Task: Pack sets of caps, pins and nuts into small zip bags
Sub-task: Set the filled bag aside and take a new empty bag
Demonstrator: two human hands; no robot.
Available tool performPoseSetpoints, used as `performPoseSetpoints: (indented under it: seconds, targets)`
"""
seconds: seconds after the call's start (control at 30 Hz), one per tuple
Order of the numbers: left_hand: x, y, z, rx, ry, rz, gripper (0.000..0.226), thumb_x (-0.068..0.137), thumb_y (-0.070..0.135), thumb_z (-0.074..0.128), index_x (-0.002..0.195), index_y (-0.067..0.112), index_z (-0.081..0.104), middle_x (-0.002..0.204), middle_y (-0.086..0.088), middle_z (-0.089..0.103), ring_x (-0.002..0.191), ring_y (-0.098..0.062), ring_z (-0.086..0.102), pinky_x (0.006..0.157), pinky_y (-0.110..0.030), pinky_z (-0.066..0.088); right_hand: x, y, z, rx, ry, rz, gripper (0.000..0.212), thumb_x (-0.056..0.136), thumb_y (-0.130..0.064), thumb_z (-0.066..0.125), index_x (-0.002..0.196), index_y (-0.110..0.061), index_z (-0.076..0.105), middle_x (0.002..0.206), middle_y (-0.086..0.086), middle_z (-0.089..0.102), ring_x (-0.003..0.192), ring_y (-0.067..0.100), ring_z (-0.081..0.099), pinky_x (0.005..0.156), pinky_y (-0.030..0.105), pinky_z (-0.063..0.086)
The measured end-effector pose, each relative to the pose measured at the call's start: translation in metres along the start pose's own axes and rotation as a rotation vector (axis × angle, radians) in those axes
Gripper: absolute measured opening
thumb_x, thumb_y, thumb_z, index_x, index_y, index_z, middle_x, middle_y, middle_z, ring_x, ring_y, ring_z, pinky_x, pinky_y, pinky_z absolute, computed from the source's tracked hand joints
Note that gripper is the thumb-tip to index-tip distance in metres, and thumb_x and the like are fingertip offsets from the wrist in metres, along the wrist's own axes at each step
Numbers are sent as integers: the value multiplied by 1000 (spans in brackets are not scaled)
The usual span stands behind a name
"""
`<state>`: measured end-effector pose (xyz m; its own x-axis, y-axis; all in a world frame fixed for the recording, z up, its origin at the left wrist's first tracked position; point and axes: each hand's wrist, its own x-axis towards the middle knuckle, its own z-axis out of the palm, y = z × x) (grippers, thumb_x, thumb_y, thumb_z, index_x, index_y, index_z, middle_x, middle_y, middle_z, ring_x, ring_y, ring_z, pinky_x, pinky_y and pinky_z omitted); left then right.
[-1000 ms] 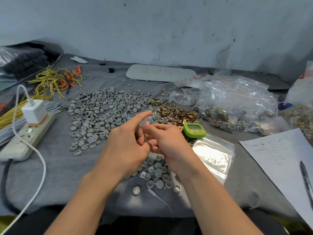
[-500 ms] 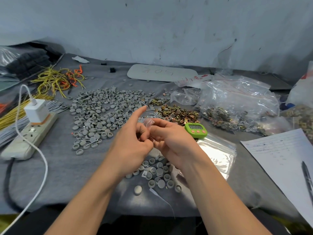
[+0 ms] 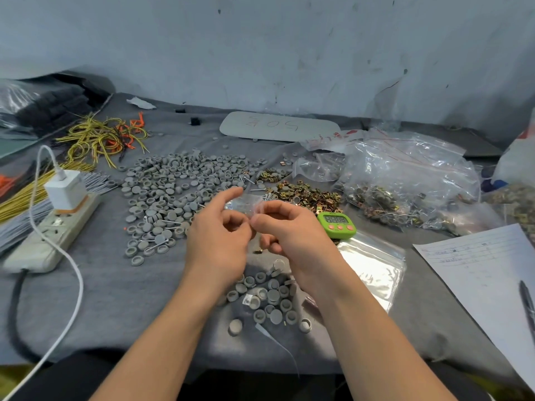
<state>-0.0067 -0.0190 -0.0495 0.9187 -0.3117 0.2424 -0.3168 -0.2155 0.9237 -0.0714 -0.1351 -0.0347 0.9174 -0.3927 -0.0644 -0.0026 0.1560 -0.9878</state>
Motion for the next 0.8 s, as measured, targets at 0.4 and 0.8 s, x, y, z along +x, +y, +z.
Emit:
performPoseSetpoints:
  seconds: [0.4,0.8]
  targets:
    - [-4,12,-4,-493,60,-190,56,88,-12,67,133,21,60,65,5,67,59,-7,58,61,-20,51,2,-1,-5,-376,183,13,21,89,-6,68,79,-21,78,68,-5,76,46,7,57,57,23,49]
    - [-25,21,-11,385,12,643,62,73,22,74,134,32,62,118,19,59,113,0,53,104,-15,38,7,1,-4,-583,387,-70,28,88,-13,67,63,-25,73,65,-6,72,63,14,65,66,33,55]
